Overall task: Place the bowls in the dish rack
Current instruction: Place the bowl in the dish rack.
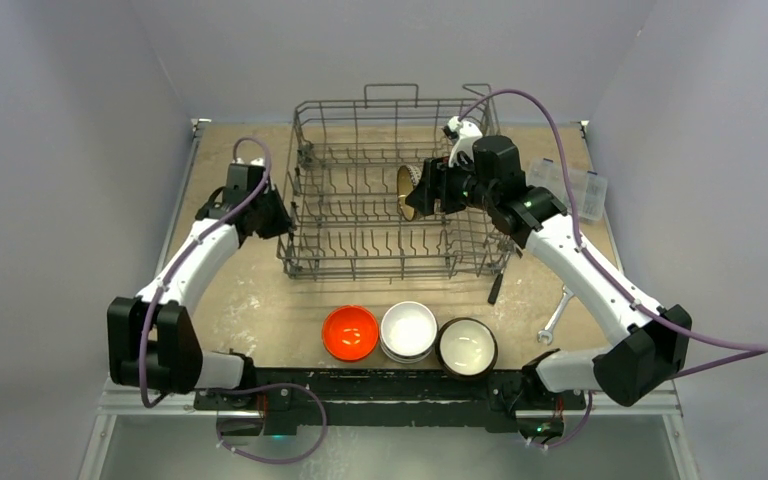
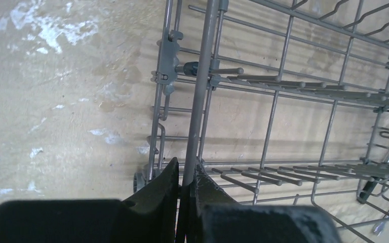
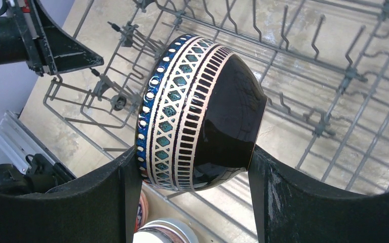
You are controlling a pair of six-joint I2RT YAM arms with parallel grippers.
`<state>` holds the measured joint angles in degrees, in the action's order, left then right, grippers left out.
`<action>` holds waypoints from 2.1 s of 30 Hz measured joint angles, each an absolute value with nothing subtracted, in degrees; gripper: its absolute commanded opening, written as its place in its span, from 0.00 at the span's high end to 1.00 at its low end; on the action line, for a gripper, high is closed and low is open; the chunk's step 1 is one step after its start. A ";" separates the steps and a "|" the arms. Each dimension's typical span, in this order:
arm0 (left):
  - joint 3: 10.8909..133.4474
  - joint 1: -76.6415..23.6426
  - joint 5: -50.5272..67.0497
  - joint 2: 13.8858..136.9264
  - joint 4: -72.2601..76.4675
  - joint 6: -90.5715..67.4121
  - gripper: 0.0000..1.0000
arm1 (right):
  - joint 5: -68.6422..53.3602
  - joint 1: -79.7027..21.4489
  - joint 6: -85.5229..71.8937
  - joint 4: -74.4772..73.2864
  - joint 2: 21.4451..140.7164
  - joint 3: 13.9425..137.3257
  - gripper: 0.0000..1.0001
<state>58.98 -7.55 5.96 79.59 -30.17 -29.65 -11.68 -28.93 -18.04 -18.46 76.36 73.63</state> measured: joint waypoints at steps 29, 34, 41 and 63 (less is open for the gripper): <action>53.25 -3.77 -7.05 61.04 -23.68 -38.15 0.01 | -10.31 -28.93 -14.06 -20.14 75.40 71.96 1.00; 53.25 -3.77 -8.86 60.90 -25.45 -33.52 0.01 | -9.39 -28.93 -13.87 -20.47 76.14 72.49 1.00; 53.25 -3.77 -10.94 61.65 -27.94 -30.70 0.01 | -3.86 -28.99 -13.74 -23.57 82.02 78.43 1.00; 54.98 -3.79 -11.14 66.74 -30.28 -25.41 0.01 | 7.09 -31.57 -13.63 -32.38 93.47 88.49 1.00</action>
